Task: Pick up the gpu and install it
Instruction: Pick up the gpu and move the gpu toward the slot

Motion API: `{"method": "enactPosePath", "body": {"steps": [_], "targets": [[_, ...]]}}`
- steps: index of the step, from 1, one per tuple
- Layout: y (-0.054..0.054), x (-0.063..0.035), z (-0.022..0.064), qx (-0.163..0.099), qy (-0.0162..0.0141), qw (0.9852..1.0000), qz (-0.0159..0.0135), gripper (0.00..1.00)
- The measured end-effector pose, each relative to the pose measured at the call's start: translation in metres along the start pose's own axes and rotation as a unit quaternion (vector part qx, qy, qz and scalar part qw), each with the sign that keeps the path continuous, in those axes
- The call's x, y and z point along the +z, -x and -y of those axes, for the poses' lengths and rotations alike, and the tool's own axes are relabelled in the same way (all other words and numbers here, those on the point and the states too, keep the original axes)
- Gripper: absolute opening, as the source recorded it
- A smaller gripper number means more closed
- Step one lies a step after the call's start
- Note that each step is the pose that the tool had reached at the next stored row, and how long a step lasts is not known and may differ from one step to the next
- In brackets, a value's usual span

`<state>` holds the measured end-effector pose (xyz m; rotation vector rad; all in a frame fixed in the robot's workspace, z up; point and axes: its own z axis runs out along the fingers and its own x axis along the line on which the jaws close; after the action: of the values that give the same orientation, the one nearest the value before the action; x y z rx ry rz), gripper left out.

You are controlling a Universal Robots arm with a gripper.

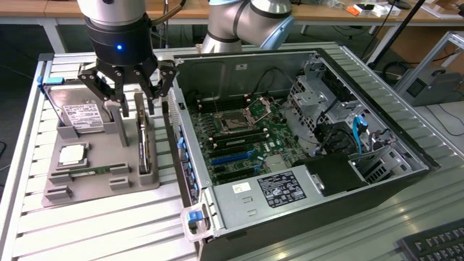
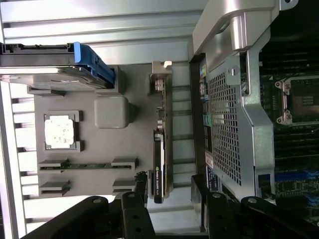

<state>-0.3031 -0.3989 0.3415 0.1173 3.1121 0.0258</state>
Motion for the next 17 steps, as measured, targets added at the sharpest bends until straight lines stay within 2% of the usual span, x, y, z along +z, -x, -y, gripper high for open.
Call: {"method": "enactPosePath", "body": {"steps": [17], "targets": [[-0.0002,0.0070,0.0001,0.000,-0.0009,1.0000,0.0001,0.48]]}}
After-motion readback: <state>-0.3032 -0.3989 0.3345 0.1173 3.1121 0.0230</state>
